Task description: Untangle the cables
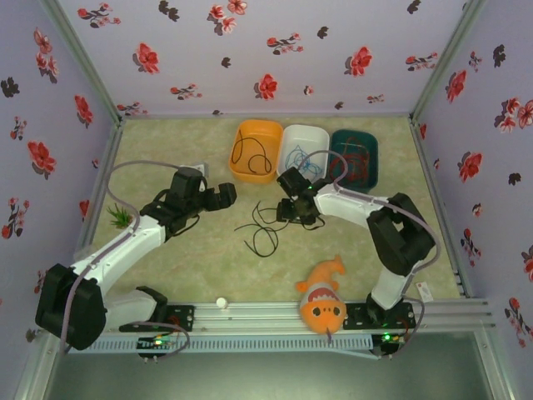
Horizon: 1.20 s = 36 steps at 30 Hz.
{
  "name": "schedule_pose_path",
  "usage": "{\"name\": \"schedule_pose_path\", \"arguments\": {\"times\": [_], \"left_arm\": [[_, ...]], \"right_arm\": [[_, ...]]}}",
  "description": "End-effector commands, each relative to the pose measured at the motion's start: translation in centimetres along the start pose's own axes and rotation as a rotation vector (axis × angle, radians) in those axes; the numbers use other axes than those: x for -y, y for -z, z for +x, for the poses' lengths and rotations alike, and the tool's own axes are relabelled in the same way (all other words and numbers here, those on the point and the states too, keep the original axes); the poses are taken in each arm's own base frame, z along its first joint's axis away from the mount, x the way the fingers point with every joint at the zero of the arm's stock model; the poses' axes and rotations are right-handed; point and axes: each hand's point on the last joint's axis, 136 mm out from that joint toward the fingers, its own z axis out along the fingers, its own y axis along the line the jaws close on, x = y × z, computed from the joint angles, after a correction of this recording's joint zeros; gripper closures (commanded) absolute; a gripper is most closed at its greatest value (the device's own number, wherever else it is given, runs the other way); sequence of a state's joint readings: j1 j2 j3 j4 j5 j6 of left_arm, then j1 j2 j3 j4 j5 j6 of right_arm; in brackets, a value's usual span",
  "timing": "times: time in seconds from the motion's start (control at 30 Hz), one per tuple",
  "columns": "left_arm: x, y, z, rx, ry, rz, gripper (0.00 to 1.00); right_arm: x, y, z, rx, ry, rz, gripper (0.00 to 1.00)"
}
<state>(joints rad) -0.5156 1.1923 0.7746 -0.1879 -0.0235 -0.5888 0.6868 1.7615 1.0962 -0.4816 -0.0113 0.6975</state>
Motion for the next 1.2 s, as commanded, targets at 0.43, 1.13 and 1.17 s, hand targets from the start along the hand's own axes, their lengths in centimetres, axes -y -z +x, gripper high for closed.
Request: {"name": "schedule_pose_path", "arguments": {"times": [0.43, 1.13, 1.17], "left_arm": [[-0.3, -0.5, 0.3, -0.017, -0.009, -0.029, 0.0], [2.7, -0.8, 0.8, -0.012, -0.105, 0.116, 0.0], [2.8, -0.7, 0.6, -0.007, -0.099, 0.117, 0.0]], "right_arm": [[-3.1, 4.1, -3.7, 0.165, 0.017, -0.178, 0.9], [-7.5, 24.3, -8.2, 0.57, 0.244, -0.288, 0.9], [-7.8, 24.4, -8.5, 0.574, 0.252, -0.287, 0.91]]}}
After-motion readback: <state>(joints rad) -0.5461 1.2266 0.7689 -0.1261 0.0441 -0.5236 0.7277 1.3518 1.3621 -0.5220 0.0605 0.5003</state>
